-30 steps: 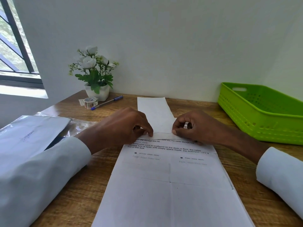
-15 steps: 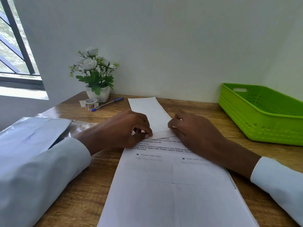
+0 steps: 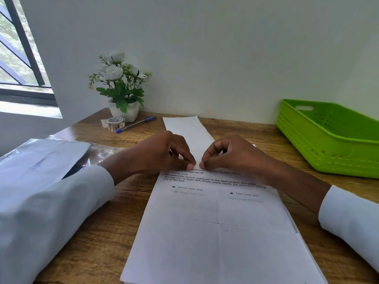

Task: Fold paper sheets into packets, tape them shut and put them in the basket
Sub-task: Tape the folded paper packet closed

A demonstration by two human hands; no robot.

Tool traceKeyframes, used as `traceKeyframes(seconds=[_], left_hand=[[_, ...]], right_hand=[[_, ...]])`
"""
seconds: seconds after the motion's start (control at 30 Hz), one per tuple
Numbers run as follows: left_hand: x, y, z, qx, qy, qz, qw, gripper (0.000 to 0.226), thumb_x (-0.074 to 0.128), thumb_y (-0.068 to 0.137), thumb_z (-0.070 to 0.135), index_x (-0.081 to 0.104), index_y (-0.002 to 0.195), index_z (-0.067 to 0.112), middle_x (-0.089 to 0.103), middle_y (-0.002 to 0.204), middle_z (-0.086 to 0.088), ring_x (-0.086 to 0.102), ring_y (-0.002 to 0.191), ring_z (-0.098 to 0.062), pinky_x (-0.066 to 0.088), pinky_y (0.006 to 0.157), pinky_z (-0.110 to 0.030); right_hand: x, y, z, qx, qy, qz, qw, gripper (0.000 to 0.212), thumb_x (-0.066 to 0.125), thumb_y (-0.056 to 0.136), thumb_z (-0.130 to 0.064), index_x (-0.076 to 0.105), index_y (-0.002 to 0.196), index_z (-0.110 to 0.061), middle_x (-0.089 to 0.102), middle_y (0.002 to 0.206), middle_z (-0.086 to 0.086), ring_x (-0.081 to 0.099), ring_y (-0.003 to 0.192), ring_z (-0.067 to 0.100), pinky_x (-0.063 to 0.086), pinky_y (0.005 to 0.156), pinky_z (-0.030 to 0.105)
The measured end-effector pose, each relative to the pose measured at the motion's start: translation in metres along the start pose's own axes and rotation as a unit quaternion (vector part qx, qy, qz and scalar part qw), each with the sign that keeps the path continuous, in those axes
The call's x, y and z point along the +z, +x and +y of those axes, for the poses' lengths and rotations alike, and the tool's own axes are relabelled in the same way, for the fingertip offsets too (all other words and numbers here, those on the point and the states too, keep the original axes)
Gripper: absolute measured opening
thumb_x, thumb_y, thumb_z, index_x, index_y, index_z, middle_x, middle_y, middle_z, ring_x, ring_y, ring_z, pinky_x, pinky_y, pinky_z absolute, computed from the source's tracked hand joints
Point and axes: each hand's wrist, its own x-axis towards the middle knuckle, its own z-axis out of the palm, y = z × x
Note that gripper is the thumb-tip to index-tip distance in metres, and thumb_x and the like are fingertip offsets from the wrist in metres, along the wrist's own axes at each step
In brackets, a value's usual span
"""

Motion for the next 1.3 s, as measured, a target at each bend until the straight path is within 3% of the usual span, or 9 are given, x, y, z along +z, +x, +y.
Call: traceKeyframes(seconds=[0.13,0.3,0.47,0.6,0.7,0.87,1.03,1.2,1.3], left_hand=[[-0.002,0.000,-0.003,-0.007,-0.043,-0.016,0.999,0.019,0.075,0.081,0.025,0.077,0.099,0.032,0.068,0.103,0.015,0.059,0.092,0.002,0.048,0.072,-0.013],[-0.005,-0.001,-0.004,-0.024,-0.067,-0.035,0.997,0.021,0.074,0.081,0.025,0.077,0.101,0.032,0.067,0.105,0.015,0.058,0.097,0.000,0.047,0.076,-0.016],[-0.006,-0.001,-0.004,-0.031,-0.076,-0.037,0.996,0.021,0.074,0.078,0.031,0.076,0.098,0.037,0.067,0.106,0.015,0.059,0.097,-0.001,0.048,0.077,-0.015],[-0.006,-0.002,-0.004,-0.028,-0.080,-0.037,0.996,0.022,0.074,0.078,0.031,0.076,0.099,0.035,0.067,0.106,0.015,0.058,0.096,0.002,0.048,0.076,-0.013],[-0.006,-0.002,-0.005,-0.027,-0.078,-0.039,0.996,0.021,0.074,0.080,0.028,0.077,0.100,0.034,0.067,0.106,0.015,0.057,0.095,0.004,0.047,0.075,-0.010],[-0.006,-0.002,-0.005,-0.026,-0.069,-0.039,0.997,0.021,0.073,0.081,0.029,0.076,0.101,0.035,0.066,0.106,0.017,0.058,0.097,0.003,0.046,0.075,-0.012],[-0.010,-0.004,-0.002,-0.028,-0.025,-0.046,0.998,0.042,0.071,0.067,0.051,0.075,0.106,0.035,0.063,0.113,0.021,0.056,0.097,0.009,0.040,0.069,-0.005],[-0.014,-0.004,0.002,-0.020,0.091,-0.035,0.995,0.030,0.067,0.081,0.050,0.074,0.106,0.035,0.062,0.111,0.021,0.057,0.093,0.003,0.041,0.071,-0.015],[-0.013,-0.008,0.009,0.057,0.220,-0.026,0.974,0.028,0.059,0.090,0.048,0.072,0.109,0.032,0.062,0.112,0.020,0.056,0.087,0.005,0.042,0.064,-0.009]], right_hand=[[-0.009,0.001,0.002,0.025,0.000,-0.008,1.000,0.013,0.085,0.071,-0.019,0.079,0.081,-0.013,0.076,0.077,-0.004,0.057,0.058,-0.007,0.041,0.051,0.004],[-0.020,0.001,0.004,0.049,0.007,-0.013,0.999,0.014,0.085,0.070,-0.018,0.080,0.082,-0.013,0.077,0.078,-0.002,0.061,0.060,-0.007,0.043,0.052,0.004],[-0.031,-0.001,0.009,0.070,-0.006,-0.008,0.997,0.014,0.087,0.067,-0.020,0.080,0.079,-0.017,0.077,0.076,-0.005,0.064,0.064,-0.003,0.051,0.068,0.017],[-0.038,-0.001,0.014,0.092,0.010,-0.016,0.996,0.016,0.088,0.066,-0.018,0.080,0.080,-0.015,0.077,0.078,-0.001,0.068,0.070,0.005,0.056,0.068,0.024],[-0.043,0.000,0.017,0.102,0.013,-0.019,0.995,0.018,0.088,0.064,-0.017,0.080,0.080,-0.015,0.078,0.081,0.000,0.070,0.080,0.012,0.058,0.080,0.031],[-0.049,0.003,0.020,0.108,-0.002,-0.023,0.994,0.020,0.088,0.065,-0.018,0.080,0.083,-0.014,0.078,0.083,0.001,0.071,0.081,0.015,0.058,0.078,0.029],[-0.048,-0.001,0.025,0.028,-0.023,-0.019,0.999,0.015,0.084,0.072,-0.016,0.080,0.086,-0.019,0.073,0.075,-0.013,0.061,0.066,-0.005,0.046,0.058,0.007],[-0.042,-0.001,0.031,-0.100,-0.105,-0.043,0.988,0.022,0.083,0.073,-0.038,0.078,0.094,-0.034,0.071,0.096,-0.017,0.062,0.088,0.000,0.050,0.078,0.021],[-0.037,0.004,0.031,-0.146,-0.135,-0.028,0.980,0.024,0.081,0.073,-0.043,0.079,0.095,-0.034,0.068,0.096,-0.016,0.060,0.094,-0.002,0.041,0.069,0.008]])
